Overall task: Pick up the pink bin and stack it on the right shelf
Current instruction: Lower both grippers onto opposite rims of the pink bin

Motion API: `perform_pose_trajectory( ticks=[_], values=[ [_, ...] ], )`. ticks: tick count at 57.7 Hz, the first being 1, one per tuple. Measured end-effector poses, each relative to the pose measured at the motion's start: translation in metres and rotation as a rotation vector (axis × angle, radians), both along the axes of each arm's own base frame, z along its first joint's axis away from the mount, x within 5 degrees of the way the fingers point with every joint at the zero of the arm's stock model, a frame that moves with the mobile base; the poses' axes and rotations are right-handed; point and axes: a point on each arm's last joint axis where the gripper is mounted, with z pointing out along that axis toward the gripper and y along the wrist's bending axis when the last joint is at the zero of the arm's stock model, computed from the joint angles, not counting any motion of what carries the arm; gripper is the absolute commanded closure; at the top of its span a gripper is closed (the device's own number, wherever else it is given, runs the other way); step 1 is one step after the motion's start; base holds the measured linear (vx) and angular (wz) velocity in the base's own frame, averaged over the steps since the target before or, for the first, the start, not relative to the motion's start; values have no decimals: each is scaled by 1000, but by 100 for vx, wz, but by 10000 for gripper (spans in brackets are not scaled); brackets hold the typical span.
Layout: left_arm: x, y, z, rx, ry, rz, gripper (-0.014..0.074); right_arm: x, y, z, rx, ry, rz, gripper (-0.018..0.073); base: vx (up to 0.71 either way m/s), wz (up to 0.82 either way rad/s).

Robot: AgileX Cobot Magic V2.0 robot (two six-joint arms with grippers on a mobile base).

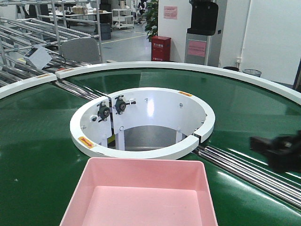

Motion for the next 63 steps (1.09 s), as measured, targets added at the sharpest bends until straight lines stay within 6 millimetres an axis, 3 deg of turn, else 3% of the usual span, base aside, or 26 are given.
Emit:
perform_pose_trajectory(
  ticks=[8,14,19,25,35,47,54,63],
  values=[
    [59,-20,-15,-46,229,-65,106,45,21,-10,-16,206,8,-49,0,0],
    [98,-31,-31,-68,330,-82,106,78,34,-33,-26,326,-2,-43,0,0],
    [129,-41,-56,-59,423,-92,106,101,41,-57,-36,407,-16,-40,0,0],
    [153,-54,-86,-39,519,-114,108,121,47,-88,-58,497,-25,-35,0,0],
    [173,-76,-132,7,629,-165,128,142,53,-131,-90,610,-32,-33,0,0],
    [184,-87,-169,24,720,-174,176,156,58,-167,-92,689,-37,7,0,0],
    [189,-88,-185,30,753,-169,273,162,60,-185,-98,721,-39,174,0,0],
    [190,-88,-190,28,768,-168,535,163,61,-193,-96,740,-41,499,0,0]
  ],
)
